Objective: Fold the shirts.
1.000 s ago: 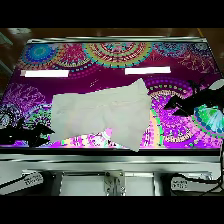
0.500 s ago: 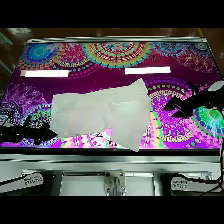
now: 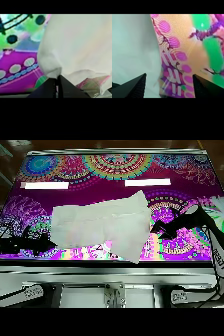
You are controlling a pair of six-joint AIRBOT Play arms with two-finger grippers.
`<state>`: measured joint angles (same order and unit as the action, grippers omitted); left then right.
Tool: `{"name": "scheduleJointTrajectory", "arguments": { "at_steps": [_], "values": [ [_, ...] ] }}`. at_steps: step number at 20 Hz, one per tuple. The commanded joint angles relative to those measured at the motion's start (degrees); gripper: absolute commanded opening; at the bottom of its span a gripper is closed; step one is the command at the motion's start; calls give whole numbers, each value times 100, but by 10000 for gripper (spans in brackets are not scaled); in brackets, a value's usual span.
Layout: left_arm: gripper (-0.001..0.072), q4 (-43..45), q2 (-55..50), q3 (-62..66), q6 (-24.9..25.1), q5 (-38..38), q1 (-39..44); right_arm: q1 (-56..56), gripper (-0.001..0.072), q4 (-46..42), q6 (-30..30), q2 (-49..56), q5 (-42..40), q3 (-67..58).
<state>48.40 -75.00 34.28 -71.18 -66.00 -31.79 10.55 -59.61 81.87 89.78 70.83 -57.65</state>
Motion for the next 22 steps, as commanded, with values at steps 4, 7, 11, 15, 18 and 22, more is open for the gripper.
{"name": "scheduleJointTrajectory", "arguments": {
  "at_steps": [4,7,11,15,18,22],
  "values": [
    [43,-4,221,435,98,-157,2,-599,693,426,-192,498,-363,85],
    [43,-7,264,691,114,-304,2,-697,605,577,-50,498,-973,85],
    [42,-7,481,1165,111,-358,2,-667,54,1235,-529,179,-1287,-63],
    [41,-92,1403,2627,120,-339,111,-667,53,1375,-1523,-852,-1147,-1222],
    [42,-140,2409,4450,131,258,382,-667,54,1364,-1707,-2020,-1368,-2778],
    [44,-341,3499,6596,133,2111,610,-669,54,562,-1681,-3519,-2769,-4872]
  ]
}}
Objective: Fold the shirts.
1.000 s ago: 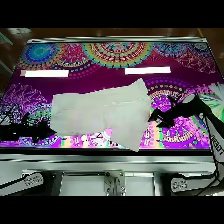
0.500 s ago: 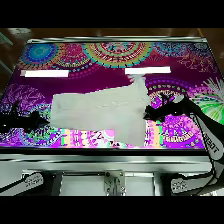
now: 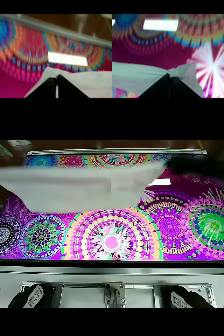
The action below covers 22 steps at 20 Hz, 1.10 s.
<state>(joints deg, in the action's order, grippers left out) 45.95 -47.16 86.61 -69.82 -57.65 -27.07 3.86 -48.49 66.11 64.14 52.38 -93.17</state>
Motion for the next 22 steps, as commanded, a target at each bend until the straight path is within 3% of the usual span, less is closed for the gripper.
{"name": "scheduleJointTrajectory", "arguments": {
  "at_steps": [1,4,8,11,16,20,22],
  "values": [
    [43,-92,892,1687,-7,1462,138,2,54,-914,28,-1231,-1008,-1674],
    [43,-87,1344,2024,-286,911,138,0,54,-1904,960,-2028,-459,-2057],
    [43,553,1547,2024,-588,-905,138,0,54,-3193,1578,-2653,1906,-2057],
    [43,925,1541,2022,-584,-1954,136,0,54,-3904,1622,-2682,3320,-2055],
    [44,1495,1478,1333,-586,-2109,131,0,54,-4317,1775,-2138,3567,-2055],
    [44,1495,1412,-332,-586,-2103,131,-4,54,-4293,1987,-1093,4835,-1982],
    [44,1493,1176,-1320,-498,-1923,133,-4,54,-4183,1980,-498,4940,-1591]
  ]
}}
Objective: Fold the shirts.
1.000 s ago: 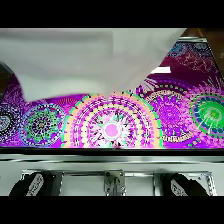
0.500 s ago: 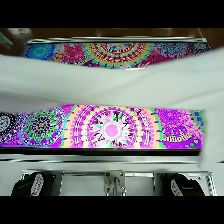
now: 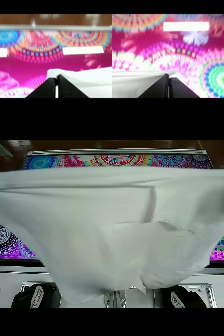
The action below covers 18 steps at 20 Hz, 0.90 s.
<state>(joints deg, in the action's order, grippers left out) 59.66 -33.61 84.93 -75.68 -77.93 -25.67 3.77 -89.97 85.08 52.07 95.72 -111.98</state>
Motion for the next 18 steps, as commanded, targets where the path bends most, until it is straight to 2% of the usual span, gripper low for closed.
{"name": "scheduleJointTrajectory", "arguments": {
  "at_steps": [1,3,6,11,15,18],
  "values": [
    [44,125,-413,-1604,177,396,-7,4,54,76,85,988,380,577],
    [44,111,-1093,-2144,173,975,35,4,54,376,170,1600,-428,1294],
    [43,101,-2505,-2133,175,1663,337,4,54,951,256,2728,-2114,2199],
    [43,98,-4380,-1582,173,3274,1058,-7,55,2634,249,4417,-4843,2319],
    [44,81,-5139,-1445,166,4784,1545,-199,55,2796,208,5093,-5866,2319],
    [44,81,-5469,-1445,166,5198,1768,-315,54,2782,79,5296,-6175,2319]
  ]
}}
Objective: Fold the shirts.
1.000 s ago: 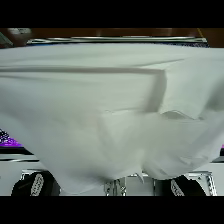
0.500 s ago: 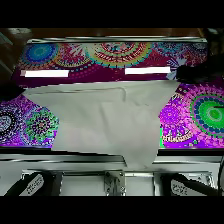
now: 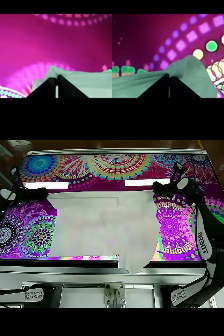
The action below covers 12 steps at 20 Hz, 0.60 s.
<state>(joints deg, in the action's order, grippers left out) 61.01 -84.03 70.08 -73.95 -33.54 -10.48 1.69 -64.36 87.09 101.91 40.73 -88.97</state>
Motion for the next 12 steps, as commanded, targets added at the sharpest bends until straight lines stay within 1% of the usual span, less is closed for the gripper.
{"name": "scheduleJointTrajectory", "arguments": {
  "at_steps": [1,3,4,6,9,11,12],
  "values": [
    [44,-55,-503,39,-7,706,267,-125,54,179,-144,317,-691,17],
    [44,-50,-599,39,-4,345,249,-127,55,90,-144,313,-616,17],
    [45,-42,-605,39,-2,68,212,-114,55,81,-144,289,-374,17],
    [44,103,-595,96,-4,-669,70,-61,54,-199,-142,151,573,17],
    [44,343,-603,192,-103,-2059,-267,39,54,-1025,-125,-31,2426,17],
    [44,555,-649,190,-442,-2667,-428,46,54,-1532,212,2,3195,22],
    [44,586,-697,190,-566,-2883,-485,46,54,-1569,361,26,3311,61]
  ]
}}
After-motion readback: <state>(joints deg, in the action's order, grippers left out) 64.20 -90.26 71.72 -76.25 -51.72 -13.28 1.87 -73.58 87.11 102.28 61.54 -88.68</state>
